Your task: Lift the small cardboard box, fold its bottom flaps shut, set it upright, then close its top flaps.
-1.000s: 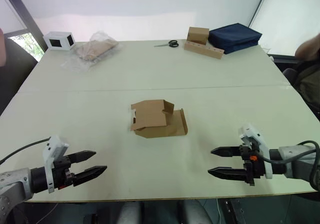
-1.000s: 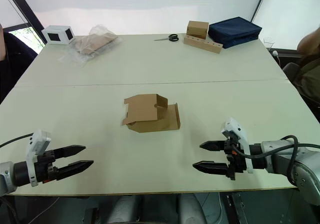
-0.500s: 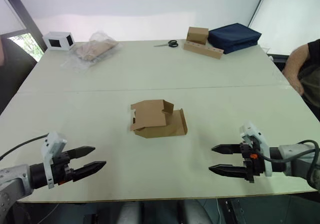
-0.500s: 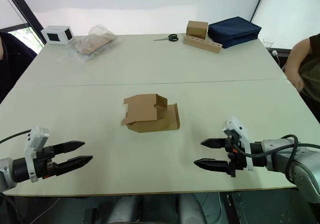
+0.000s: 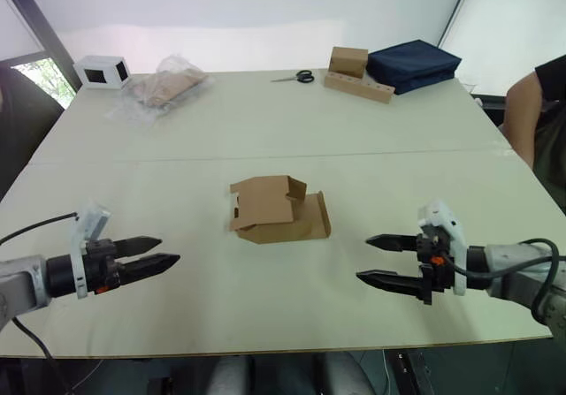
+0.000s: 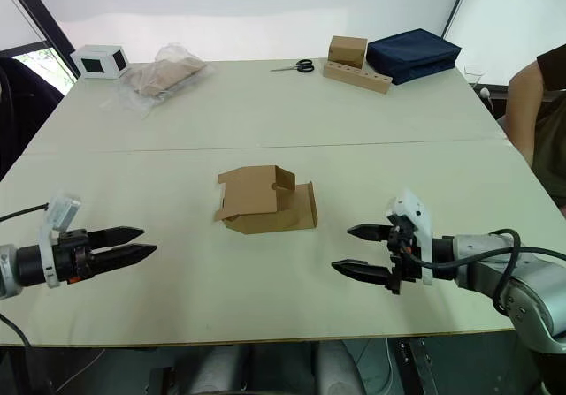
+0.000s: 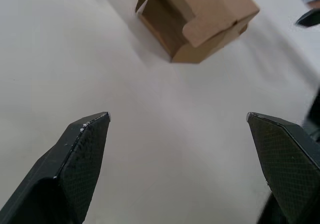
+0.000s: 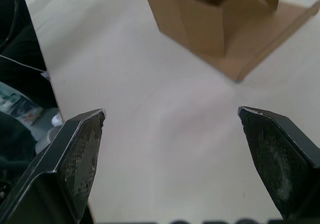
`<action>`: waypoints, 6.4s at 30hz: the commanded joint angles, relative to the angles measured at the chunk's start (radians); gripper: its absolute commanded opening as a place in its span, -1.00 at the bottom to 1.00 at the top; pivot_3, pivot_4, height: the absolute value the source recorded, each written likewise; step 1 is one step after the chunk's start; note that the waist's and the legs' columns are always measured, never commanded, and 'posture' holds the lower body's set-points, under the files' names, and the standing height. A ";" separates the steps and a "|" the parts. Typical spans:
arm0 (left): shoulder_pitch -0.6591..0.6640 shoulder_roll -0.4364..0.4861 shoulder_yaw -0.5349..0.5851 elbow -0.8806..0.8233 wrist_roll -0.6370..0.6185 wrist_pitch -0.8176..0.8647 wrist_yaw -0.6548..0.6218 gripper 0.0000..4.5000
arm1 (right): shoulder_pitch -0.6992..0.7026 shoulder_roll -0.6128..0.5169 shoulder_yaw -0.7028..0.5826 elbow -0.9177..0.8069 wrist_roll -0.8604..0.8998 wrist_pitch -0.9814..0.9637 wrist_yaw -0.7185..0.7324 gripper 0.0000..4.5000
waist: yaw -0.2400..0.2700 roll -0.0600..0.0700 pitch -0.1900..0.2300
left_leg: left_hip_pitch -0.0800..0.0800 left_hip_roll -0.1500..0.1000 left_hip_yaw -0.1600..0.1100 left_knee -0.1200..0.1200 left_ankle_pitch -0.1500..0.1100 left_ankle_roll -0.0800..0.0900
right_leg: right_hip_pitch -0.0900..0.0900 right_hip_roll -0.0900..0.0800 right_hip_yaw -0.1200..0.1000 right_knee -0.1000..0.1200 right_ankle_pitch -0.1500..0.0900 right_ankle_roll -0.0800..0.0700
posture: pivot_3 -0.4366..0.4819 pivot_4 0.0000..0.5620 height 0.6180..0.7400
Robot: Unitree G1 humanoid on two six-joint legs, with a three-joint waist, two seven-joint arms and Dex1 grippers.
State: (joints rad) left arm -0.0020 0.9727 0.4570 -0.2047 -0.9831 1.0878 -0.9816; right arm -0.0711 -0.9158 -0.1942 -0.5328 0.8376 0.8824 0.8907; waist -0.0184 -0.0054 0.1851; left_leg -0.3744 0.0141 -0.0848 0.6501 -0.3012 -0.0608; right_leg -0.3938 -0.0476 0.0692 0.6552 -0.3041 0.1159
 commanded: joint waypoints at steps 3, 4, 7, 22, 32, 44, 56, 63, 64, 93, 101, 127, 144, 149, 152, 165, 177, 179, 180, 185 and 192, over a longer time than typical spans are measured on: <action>-0.245 -0.043 -0.095 0.214 -0.120 0.211 -0.011 1.00 | -0.095 0.058 0.018 -0.054 0.043 0.013 -0.073 0.99 | 0.000 0.000 0.000 | 0.000 0.000 0.000 0.000 0.000 0.000 | 0.000 0.000 0.000 0.000 0.000 0.000 | -0.05 -0.47 1.00; -0.282 -0.066 -0.115 0.253 -0.108 0.221 0.003 1.00 | -0.097 0.055 0.028 -0.057 0.033 0.011 -0.073 0.99 | 0.001 0.000 0.000 | 0.000 0.000 0.000 0.000 0.000 0.000 | 0.000 0.000 0.000 0.000 0.000 0.000 | -0.05 -0.47 1.00; -0.408 -0.127 -0.196 0.381 -0.053 0.241 0.012 1.00 | -0.110 0.056 0.053 -0.089 0.015 0.002 -0.095 0.99 | 0.000 -0.001 0.000 | -0.001 -0.001 0.000 0.000 0.000 0.000 | -0.001 0.000 0.000 0.000 0.000 0.000 | -0.05 -0.47 1.00; -0.784 -0.342 -0.432 0.836 0.203 0.154 -0.141 1.00 | -0.081 0.115 0.050 -0.208 0.043 0.041 -0.265 0.99 | 0.001 -0.002 0.000 | -0.005 -0.001 0.000 0.004 0.001 -0.001 | -0.006 0.000 0.000 0.007 0.000 0.000 | -0.05 -0.47 1.00; -0.873 -0.439 -0.463 0.950 0.297 0.120 -0.217 1.00 | -0.023 0.133 0.039 -0.236 0.058 0.026 -0.325 0.99 | -0.002 -0.002 0.000 | -0.013 -0.001 -0.001 0.011 0.000 0.000 | -0.012 0.001 0.000 0.010 0.000 0.000 | -0.05 -0.47 1.00; -0.908 -0.512 -0.407 1.011 0.332 0.090 -0.211 0.18 | 0.009 0.146 0.055 -0.224 0.039 -0.002 -0.333 1.00 | 0.000 -0.002 0.000 | -0.015 -0.001 -0.002 0.013 0.000 0.000 | -0.013 0.001 0.000 0.010 0.000 0.000 | -0.05 -0.47 1.00; -0.857 -0.537 -0.372 0.895 0.306 0.146 -0.208 -0.98 | 0.042 0.137 0.048 -0.218 0.033 -0.019 -0.307 1.00 | 0.001 -0.002 0.000 | -0.015 -0.001 -0.002 0.014 0.000 0.000 | -0.013 0.001 0.000 0.010 0.000 0.000 | -0.05 -0.47 1.00; -0.815 -0.533 -0.327 0.776 0.291 0.095 -0.184 -0.98 | -0.006 0.166 0.035 -0.183 0.017 -0.046 -0.332 1.00 | 0.001 -0.002 0.000 | -0.015 -0.001 -0.002 0.014 0.000 0.000 | -0.013 0.001 0.000 0.010 0.000 0.000 | -0.05 -0.47 1.00; -0.809 -0.535 -0.315 0.749 0.288 0.078 -0.177 -0.98 | -0.016 0.180 0.034 -0.175 0.005 -0.060 -0.346 1.00 | 0.001 -0.002 0.000 | -0.015 -0.001 -0.002 0.014 0.000 0.000 | -0.013 0.001 0.000 0.010 0.000 0.000 | -0.05 -0.47 1.00; -0.881 -0.373 -0.359 0.456 0.293 -0.260 -0.376 -1.00 | -0.603 0.534 0.030 0.212 0.057 -0.166 -0.565 -0.94 | -0.020 -0.001 0.000 | -0.016 -0.001 -0.001 0.013 0.002 -0.003 | -0.015 0.000 0.000 0.011 0.000 0.000 | -0.05 -0.47 1.00; -0.883 -0.377 -0.351 0.435 0.280 -0.258 -0.375 -1.00 | -0.621 0.567 0.094 0.241 -0.010 -0.170 -0.550 -0.94 | -0.029 -0.001 0.000 | -0.017 -0.001 -0.002 0.013 0.002 -0.003 | -0.016 0.001 0.000 0.011 0.000 0.000 | -0.05 -0.47 1.00; -0.898 -0.405 -0.350 0.469 0.286 -0.276 -0.361 -1.00 | -0.583 0.689 0.164 0.182 -0.020 -0.144 -0.538 -0.94 | -0.029 -0.001 0.000 | -0.017 -0.001 -0.002 0.013 0.002 -0.003 | -0.016 0.001 0.000 0.011 0.000 0.000 | -0.05 -0.47 1.00; -0.913 -0.388 -0.344 0.489 0.284 -0.284 -0.353 -1.00 | -0.395 0.427 -0.051 -0.043 0.266 0.030 -0.523 -0.94 | -0.025 -0.001 0.000 | -0.017 -0.001 -0.002 0.013 0.001 -0.001 | -0.016 0.000 0.000 0.011 0.000 0.000 | -0.05 -0.47 1.00; -0.932 -0.391 -0.344 0.507 0.283 -0.287 -0.358 -1.00 | -0.313 0.391 -0.011 -0.036 0.191 0.005 -0.534 -0.94 | -0.026 -0.001 0.000 | -0.017 -0.001 -0.002 0.013 0.000 0.001 | -0.016 0.001 0.000 0.011 0.000 0.000 | -0.05 -0.47 1.00; -0.935 -0.392 -0.348 0.505 0.281 -0.283 -0.363 -1.00 | -0.321 0.411 0.020 -0.015 0.139 -0.029 -0.544 -0.94 | -0.028 -0.001 0.000 | -0.017 -0.001 -0.002 0.013 0.000 0.001 | -0.016 0.001 0.000 0.011 0.000 0.000 | -0.05 -0.47 1.00; -0.912 -0.408 -0.349 0.435 0.254 -0.240 -0.353 -1.00 | -0.427 0.527 0.127 0.081 0.018 -0.126 -0.520 -0.94 | -0.027 -0.001 0.000 | -0.017 -0.001 -0.002 0.013 0.001 -0.001 | -0.016 0.001 0.000 0.011 0.000 0.000 | -0.05 -0.47 1.00; -0.885 -0.411 -0.342 0.402 0.229 -0.228 -0.327 -1.00 | -0.432 0.575 0.154 0.093 0.007 -0.138 -0.479 -0.94 | -0.027 -0.001 0.000 | -0.017 -0.001 -0.002 0.013 0.001 -0.002 | -0.016 0.001 0.000 0.011 0.000 0.000 | -0.05 -0.47 1.00; -0.882 -0.408 -0.343 0.399 0.229 -0.230 -0.327 -1.00 | -0.426 0.572 0.156 0.087 0.011 -0.137 -0.469 -0.94 | -0.027 -0.001 0.000 | -0.017 -0.001 -0.002 0.013 0.001 -0.002 | -0.016 0.001 0.000 0.011 0.000 0.000 | -0.05 -0.47 1.00; -0.882 -0.404 -0.343 0.398 0.229 -0.229 -0.328 -1.00 | -0.420 0.565 0.155 0.080 0.013 -0.135 -0.460 -0.94 | -0.026 -0.001 0.000 | -0.017 -0.001 -0.002 0.013 0.001 -0.002 | -0.016 0.001 0.000 0.011 0.000 0.000 | -0.05 -0.47 1.00; -0.885 -0.379 -0.333 0.387 0.221 -0.222 -0.337 -1.00 | -0.393 0.479 0.082 0.030 0.102 -0.085 -0.399 -0.94 | -0.026 -0.001 0.000 | -0.017 -0.001 -0.002 0.013 0.001 -0.002 | -0.016 0.000 0.000 0.011 0.000 0.000 | -0.05 -0.47 1.00; -0.884 -0.352 -0.328 0.375 0.202 -0.216 -0.347 -1.00 | -0.402 0.309 -0.167 0.130 0.447 0.037 -0.384 -0.94 | -0.025 -0.001 0.001 | -0.017 -0.001 -0.002 0.013 0.000 0.001 | -0.015 0.000 0.000 0.011 0.000 0.000 | -0.05 -0.47 1.00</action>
State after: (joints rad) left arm -0.8735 0.6039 0.0961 0.2121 -0.7540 0.8687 -1.3179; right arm -0.4533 -0.5890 -0.2712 -0.4457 1.1881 0.9131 0.5181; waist -0.0432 -0.0061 0.1857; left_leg -0.3915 0.0130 -0.0869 0.6634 -0.3015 -0.0601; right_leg -0.4089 -0.0472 0.0688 0.6659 -0.3041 0.1161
